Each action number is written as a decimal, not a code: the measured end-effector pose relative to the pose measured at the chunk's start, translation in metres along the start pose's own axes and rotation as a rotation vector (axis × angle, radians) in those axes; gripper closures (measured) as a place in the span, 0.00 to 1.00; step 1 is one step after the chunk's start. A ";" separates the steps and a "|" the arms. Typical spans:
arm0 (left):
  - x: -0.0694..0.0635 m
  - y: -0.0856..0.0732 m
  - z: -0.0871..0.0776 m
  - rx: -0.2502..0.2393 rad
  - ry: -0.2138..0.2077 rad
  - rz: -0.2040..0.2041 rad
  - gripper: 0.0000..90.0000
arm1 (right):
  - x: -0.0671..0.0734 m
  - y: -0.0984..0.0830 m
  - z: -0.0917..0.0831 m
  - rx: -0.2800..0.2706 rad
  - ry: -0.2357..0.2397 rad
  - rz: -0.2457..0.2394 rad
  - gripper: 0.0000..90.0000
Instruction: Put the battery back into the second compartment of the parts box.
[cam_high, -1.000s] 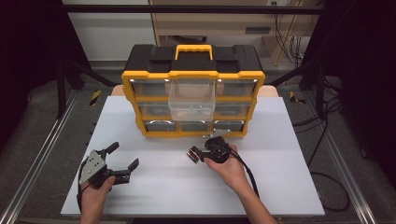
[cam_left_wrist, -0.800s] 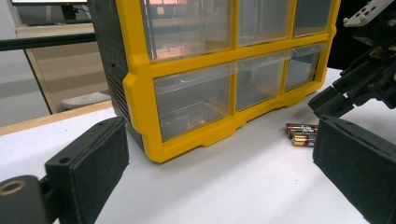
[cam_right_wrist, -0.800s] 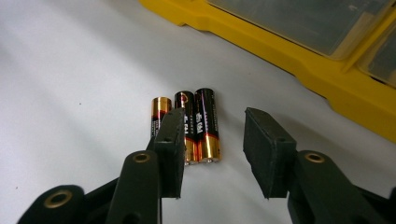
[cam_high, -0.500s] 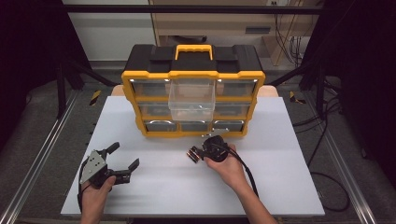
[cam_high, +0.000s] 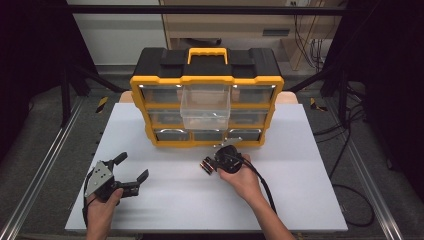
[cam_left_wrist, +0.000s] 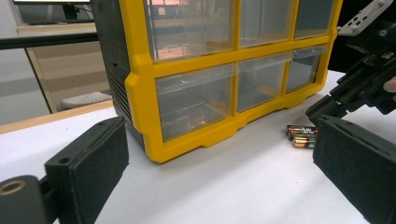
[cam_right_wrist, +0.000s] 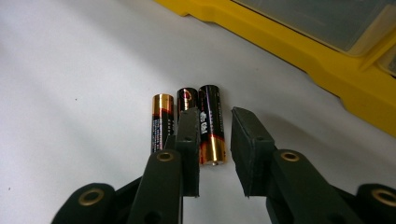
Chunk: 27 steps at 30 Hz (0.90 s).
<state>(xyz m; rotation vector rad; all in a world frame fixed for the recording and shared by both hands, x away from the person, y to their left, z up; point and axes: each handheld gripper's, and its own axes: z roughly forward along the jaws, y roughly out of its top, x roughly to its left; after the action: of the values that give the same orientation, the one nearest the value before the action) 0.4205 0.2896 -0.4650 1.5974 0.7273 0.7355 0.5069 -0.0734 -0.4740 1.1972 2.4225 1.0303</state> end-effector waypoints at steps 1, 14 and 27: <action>0.000 0.000 0.000 0.000 0.000 0.000 0.04 | 0.000 0.000 0.000 0.004 0.001 0.003 0.82; 0.000 0.000 0.000 0.000 0.001 0.000 0.04 | -0.001 0.000 0.004 0.010 0.001 -0.005 0.86; 0.000 0.000 0.000 0.001 0.001 0.001 0.04 | -0.002 -0.001 0.009 0.018 -0.024 -0.010 0.85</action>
<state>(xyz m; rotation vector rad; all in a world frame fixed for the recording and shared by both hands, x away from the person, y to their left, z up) 0.4206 0.2900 -0.4649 1.5981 0.7273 0.7366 0.5119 -0.0714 -0.4811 1.1947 2.4219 0.9877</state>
